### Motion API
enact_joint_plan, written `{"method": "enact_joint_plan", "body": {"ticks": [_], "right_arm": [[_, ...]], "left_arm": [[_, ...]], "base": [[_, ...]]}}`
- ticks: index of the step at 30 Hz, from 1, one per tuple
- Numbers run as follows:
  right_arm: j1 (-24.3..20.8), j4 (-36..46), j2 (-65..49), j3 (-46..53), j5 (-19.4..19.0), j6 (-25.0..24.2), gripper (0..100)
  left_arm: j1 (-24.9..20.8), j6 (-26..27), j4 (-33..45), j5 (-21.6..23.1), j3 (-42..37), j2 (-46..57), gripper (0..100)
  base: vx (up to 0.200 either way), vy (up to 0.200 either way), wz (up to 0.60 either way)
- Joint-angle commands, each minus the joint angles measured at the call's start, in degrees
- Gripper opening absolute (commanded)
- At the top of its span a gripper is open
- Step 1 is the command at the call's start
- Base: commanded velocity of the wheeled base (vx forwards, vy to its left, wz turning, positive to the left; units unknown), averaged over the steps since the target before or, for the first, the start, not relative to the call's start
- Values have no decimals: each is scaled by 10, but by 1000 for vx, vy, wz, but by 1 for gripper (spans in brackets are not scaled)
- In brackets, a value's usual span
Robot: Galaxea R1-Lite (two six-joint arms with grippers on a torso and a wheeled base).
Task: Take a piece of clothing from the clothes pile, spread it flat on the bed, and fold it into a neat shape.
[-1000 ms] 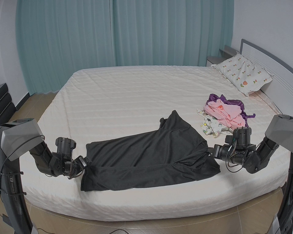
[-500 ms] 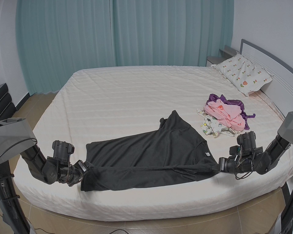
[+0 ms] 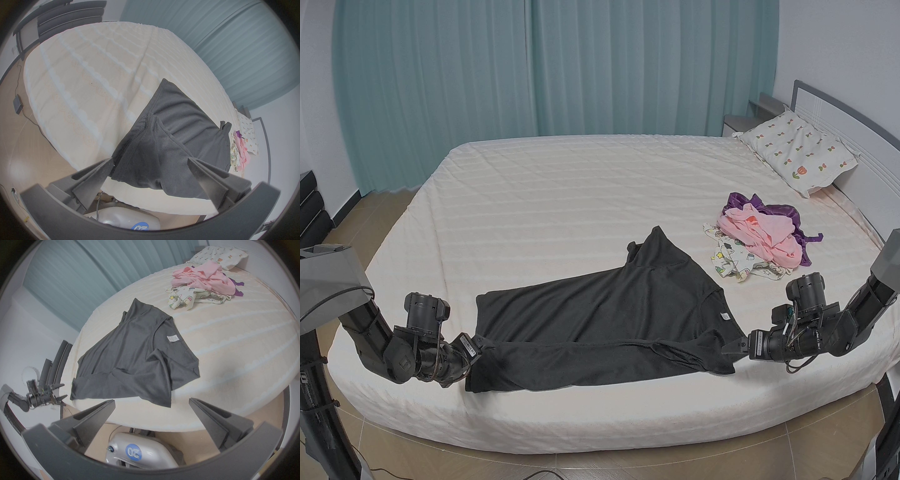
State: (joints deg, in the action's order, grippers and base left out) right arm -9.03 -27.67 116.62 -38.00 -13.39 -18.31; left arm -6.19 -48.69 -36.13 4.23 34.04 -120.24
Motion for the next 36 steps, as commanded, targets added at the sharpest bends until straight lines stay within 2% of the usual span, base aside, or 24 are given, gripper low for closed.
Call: {"method": "enact_joint_plan", "body": {"ticks": [1,5,11,14,17,23,26,27,36], "right_arm": [[-1,-2,16,-27,-5,-27,100],[-7,-14,77,-74,-8,-67,100],[10,-52,163,-126,-8,-78,100],[15,-62,179,-140,-24,-79,100],[16,-63,194,-158,-49,-80,100],[12,-63,224,-197,-50,-90,100],[15,-63,230,-211,-49,-121,100],[16,-63,230,-213,-49,-127,0],[34,-63,226,-215,-50,-146,0]], "left_arm": [[-1,-13,-2,0,2,1,100],[-1,-26,0,0,21,0,100],[0,-28,3,-6,64,-25,100],[0,-58,-3,2,68,-37,100],[0,-60,-12,-6,74,-66,100],[0,-62,-34,-6,67,-73,100],[0,-63,-34,-5,66,-71,100],[0,-63,-34,-5,66,-71,100],[0,-64,-36,-6,58,-70,100]], "base": [[0,0,0],[0,0,0],[0,0,0],[0,0,0],[0,0,0],[0,0,0],[0,0,0],[0,0,0],[0,0,0]]}}
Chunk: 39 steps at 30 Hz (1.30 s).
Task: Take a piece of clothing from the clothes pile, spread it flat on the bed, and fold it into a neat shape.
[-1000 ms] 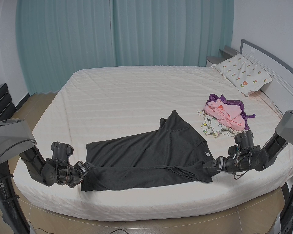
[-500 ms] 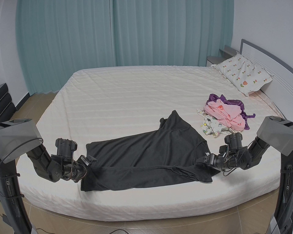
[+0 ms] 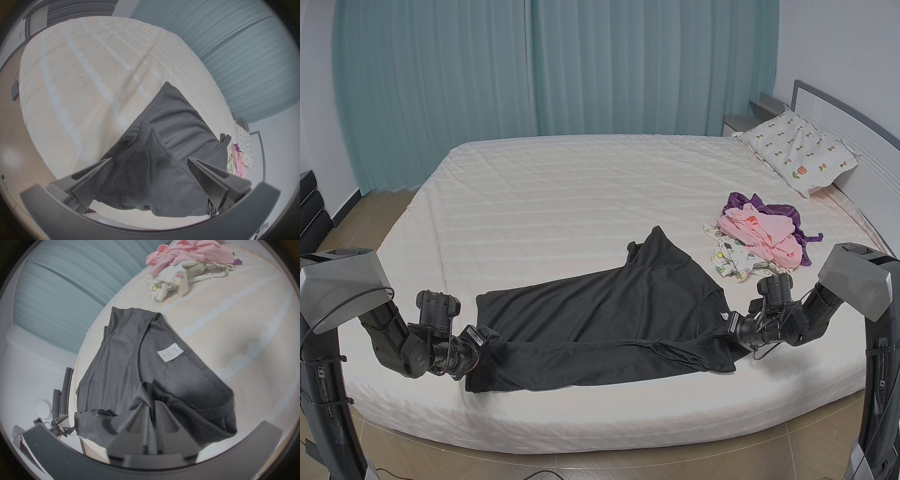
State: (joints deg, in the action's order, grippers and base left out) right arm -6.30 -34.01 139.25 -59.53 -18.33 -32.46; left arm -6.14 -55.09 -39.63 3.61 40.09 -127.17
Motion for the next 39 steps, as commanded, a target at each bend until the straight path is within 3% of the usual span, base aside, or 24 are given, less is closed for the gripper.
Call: {"method": "enact_joint_plan", "body": {"ticks": [1,6,13,22,23,30,39], "right_arm": [[9,0,-2,1,0,-10,0],[14,-2,-5,0,-1,-32,0],[26,-95,-4,10,-5,-105,0],[26,-101,3,8,-5,-106,0],[25,-104,6,6,-5,-106,100],[27,-130,-3,19,-5,-117,100],[22,-149,-53,107,-6,-124,100]], "left_arm": [[0,0,-1,0,-4,-1,100],[0,1,-1,0,-5,-1,100],[-1,1,-1,0,-5,-1,100],[-1,1,-1,0,-5,-1,100],[-1,1,-1,0,-5,-1,100],[-1,2,-1,0,-5,-1,100],[-1,2,-2,-2,-5,-2,100]], "base": [[0,0,0],[0,0,0],[0,0,0],[0,0,0],[0,0,0],[0,0,0],[0,0,0]]}}
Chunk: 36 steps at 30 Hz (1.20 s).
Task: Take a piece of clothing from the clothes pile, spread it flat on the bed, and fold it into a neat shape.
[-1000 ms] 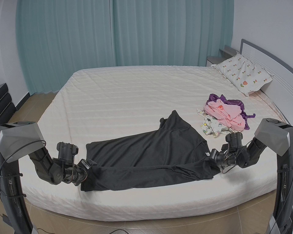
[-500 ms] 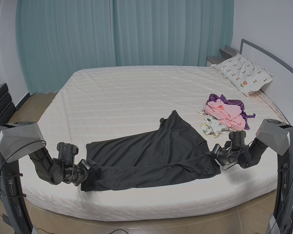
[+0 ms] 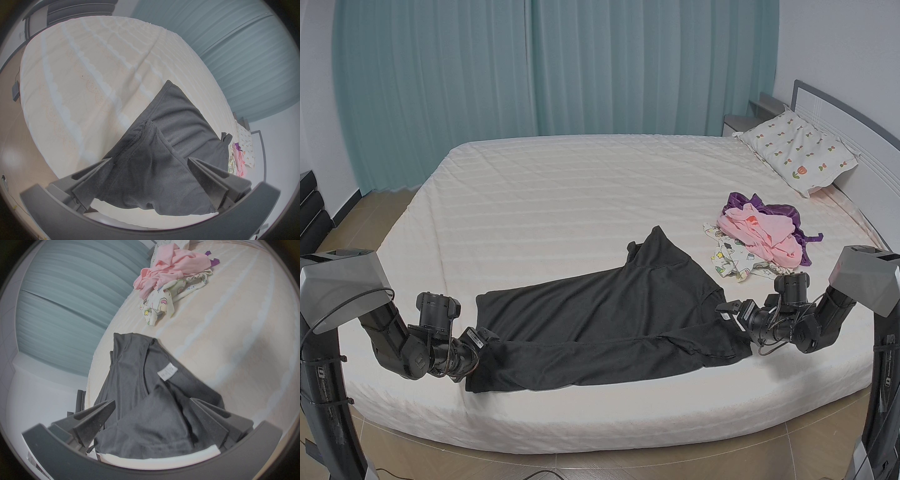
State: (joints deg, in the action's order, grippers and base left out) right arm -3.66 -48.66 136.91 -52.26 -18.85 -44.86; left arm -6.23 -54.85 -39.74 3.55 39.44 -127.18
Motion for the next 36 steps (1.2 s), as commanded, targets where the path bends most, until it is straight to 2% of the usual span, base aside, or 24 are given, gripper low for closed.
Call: {"method": "enact_joint_plan", "body": {"ticks": [1,8,20,23,36], "right_arm": [[-5,-2,-31,37,-1,-1,100],[-2,-3,-30,40,-1,-1,100],[-4,-3,-27,41,-1,0,100],[-4,-3,-24,41,0,1,100],[-8,-4,-17,39,0,5,100]], "left_arm": [[0,-1,-1,-1,1,-2,100],[3,-9,-4,0,-1,2,100],[7,-18,-4,0,-20,33,100],[6,-13,-4,0,-28,36,100],[2,76,-6,-3,-42,1,100]], "base": [[0,0,0],[0,0,0],[200,0,0],[0,0,0],[0,0,0]]}}
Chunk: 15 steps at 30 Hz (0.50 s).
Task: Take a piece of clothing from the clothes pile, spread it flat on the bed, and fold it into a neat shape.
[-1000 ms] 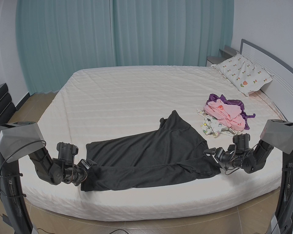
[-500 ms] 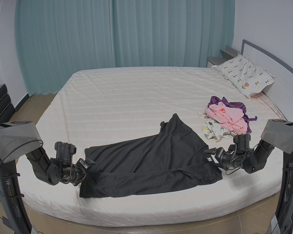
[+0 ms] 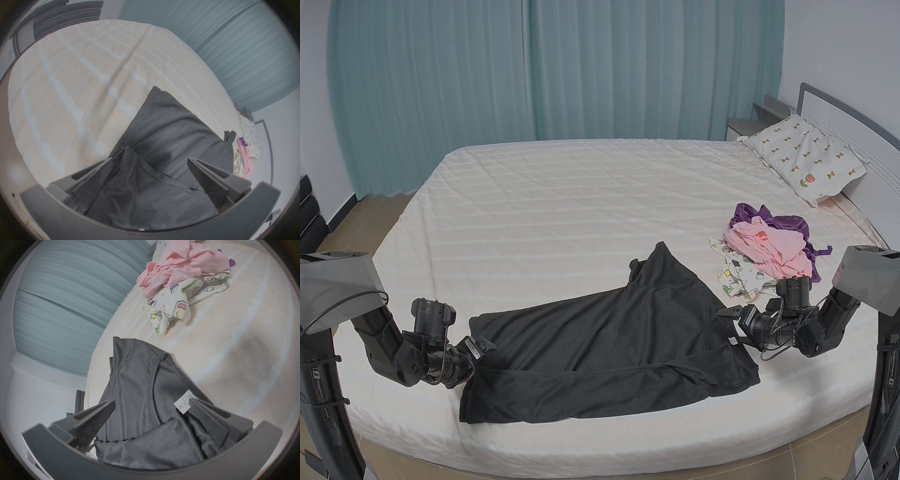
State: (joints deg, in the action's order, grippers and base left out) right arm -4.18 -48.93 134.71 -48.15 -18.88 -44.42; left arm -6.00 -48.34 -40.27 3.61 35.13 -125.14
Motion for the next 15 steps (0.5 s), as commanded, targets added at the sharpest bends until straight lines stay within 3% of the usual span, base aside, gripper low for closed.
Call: {"method": "enact_joint_plan", "body": {"ticks": [1,9,10,11,15], "right_arm": [[-3,-4,6,-2,0,0,100],[-4,-24,13,0,2,0,100],[-4,-24,13,0,2,0,100],[-4,-23,13,1,3,1,100],[-5,-23,13,3,3,2,100]], "left_arm": [[-1,16,-1,-5,3,-20,100],[-2,37,-12,-24,5,-42,100],[-2,37,-12,-24,5,-42,0],[-3,45,-12,-47,7,-51,0],[-3,48,-11,-66,4,-56,0]], "base": [[0,0,0],[0,0,0],[0,0,0],[0,0,0],[0,0,0]]}}
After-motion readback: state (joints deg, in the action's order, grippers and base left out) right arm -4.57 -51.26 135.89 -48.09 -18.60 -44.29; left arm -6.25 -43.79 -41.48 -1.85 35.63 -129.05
